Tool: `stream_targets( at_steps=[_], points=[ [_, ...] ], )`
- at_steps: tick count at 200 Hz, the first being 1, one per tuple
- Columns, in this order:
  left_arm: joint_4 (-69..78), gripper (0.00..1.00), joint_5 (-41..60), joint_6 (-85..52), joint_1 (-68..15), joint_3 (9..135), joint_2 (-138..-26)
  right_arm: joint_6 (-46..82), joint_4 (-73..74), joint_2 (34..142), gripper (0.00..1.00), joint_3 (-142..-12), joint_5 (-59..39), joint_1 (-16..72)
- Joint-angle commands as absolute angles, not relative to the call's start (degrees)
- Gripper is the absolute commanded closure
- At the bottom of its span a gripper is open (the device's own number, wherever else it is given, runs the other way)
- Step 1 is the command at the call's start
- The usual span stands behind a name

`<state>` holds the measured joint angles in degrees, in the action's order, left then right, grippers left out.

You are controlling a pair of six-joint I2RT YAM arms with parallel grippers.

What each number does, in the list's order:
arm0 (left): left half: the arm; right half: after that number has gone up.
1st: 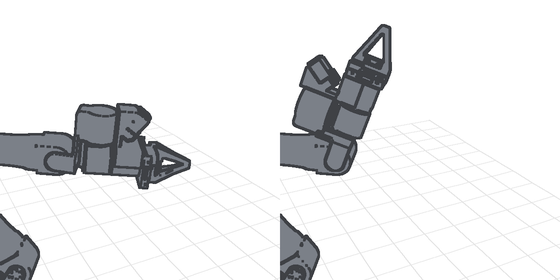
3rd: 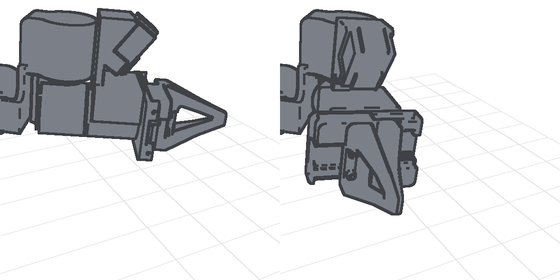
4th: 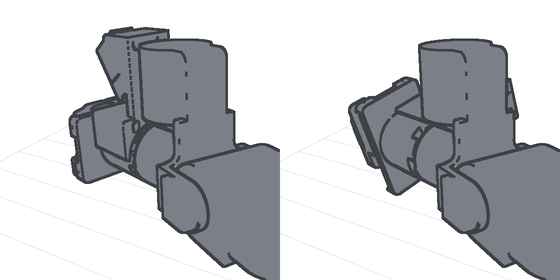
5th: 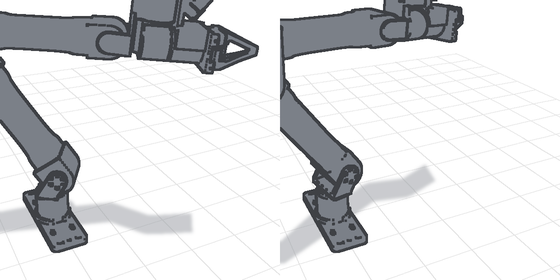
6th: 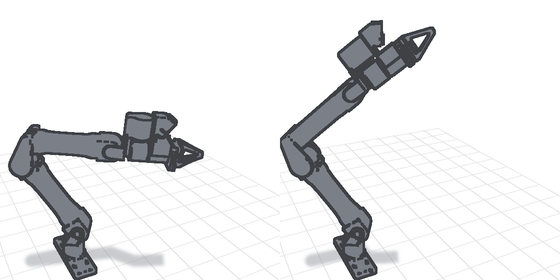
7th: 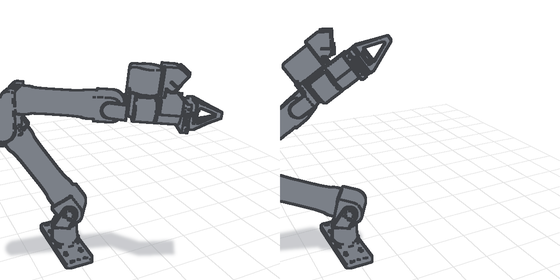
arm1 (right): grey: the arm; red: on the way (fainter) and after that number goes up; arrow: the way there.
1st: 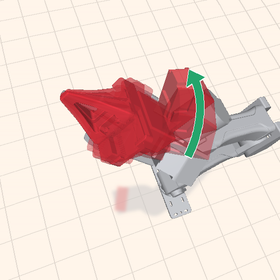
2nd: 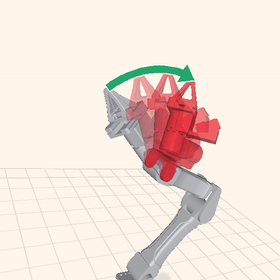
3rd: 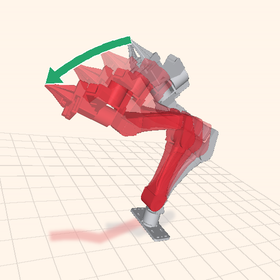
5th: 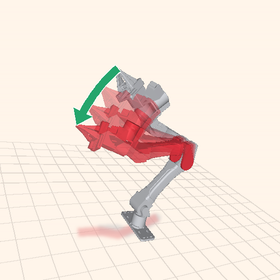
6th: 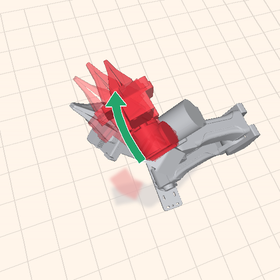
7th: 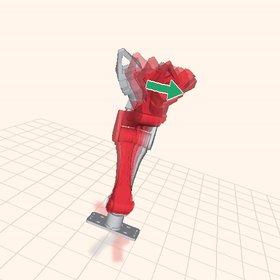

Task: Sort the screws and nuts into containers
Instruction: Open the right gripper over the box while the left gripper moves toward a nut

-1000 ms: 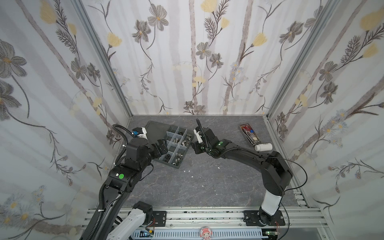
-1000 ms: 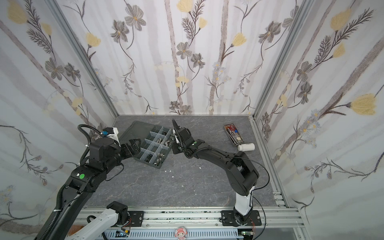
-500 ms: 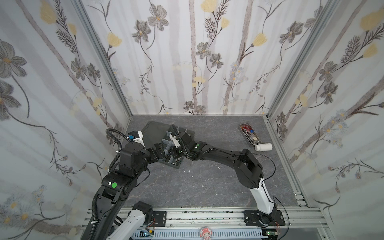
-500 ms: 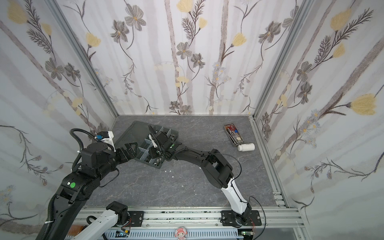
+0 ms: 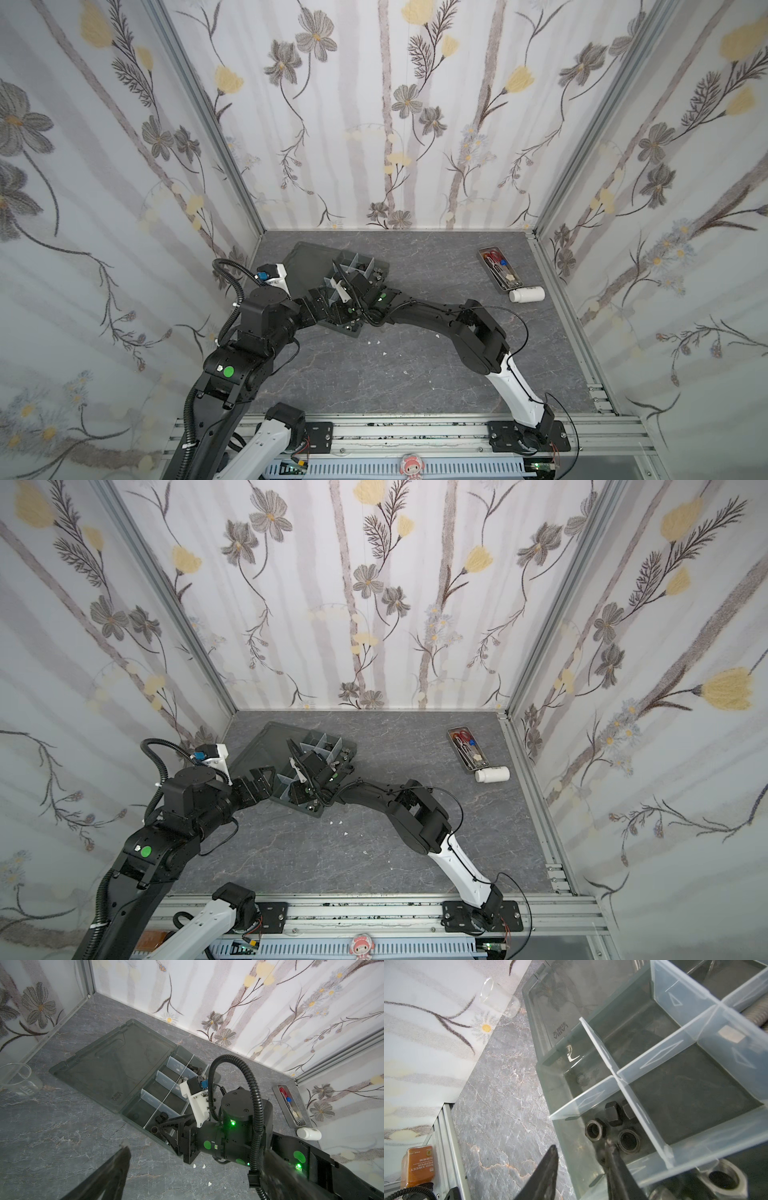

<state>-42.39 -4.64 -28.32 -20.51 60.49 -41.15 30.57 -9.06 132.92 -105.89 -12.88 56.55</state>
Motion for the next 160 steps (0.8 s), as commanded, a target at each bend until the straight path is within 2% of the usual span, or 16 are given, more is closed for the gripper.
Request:
stream_targets(
  at_steps=[1, 53, 84, 118, 132, 160],
  points=[
    [-42.69, 0.0, -4.41, -27.43, -20.48, 60.12, -41.83, 30.99, -8.03, 132.51, 0.56, -106.52, -14.14, 56.09],
    [-43.87, 0.0, -3.7, -25.95, -21.09, 62.08, -44.91, 30.5, -8.06, 127.62, 0.55, -104.23, -13.11, 54.2],
    [-44.09, 0.0, -4.37, -23.82, -23.44, 63.96, -51.47, 30.44, -7.12, 121.21, 0.55, -98.07, -13.41, 51.4],
    [-41.72, 0.01, -11.93, -24.41, -32.8, 66.62, -58.45, 30.73, -2.55, 109.3, 0.55, -84.53, -12.69, 47.4],
    [-41.43, 0.01, -15.05, -24.21, -36.9, 68.73, -62.71, 31.5, -0.35, 103.85, 0.54, -77.78, -13.58, 43.13],
    [-39.81, 0.02, -17.01, -23.06, -40.73, 71.69, -70.93, 31.64, 0.4, 93.49, 0.54, -66.62, -13.21, 36.7]
  ],
)
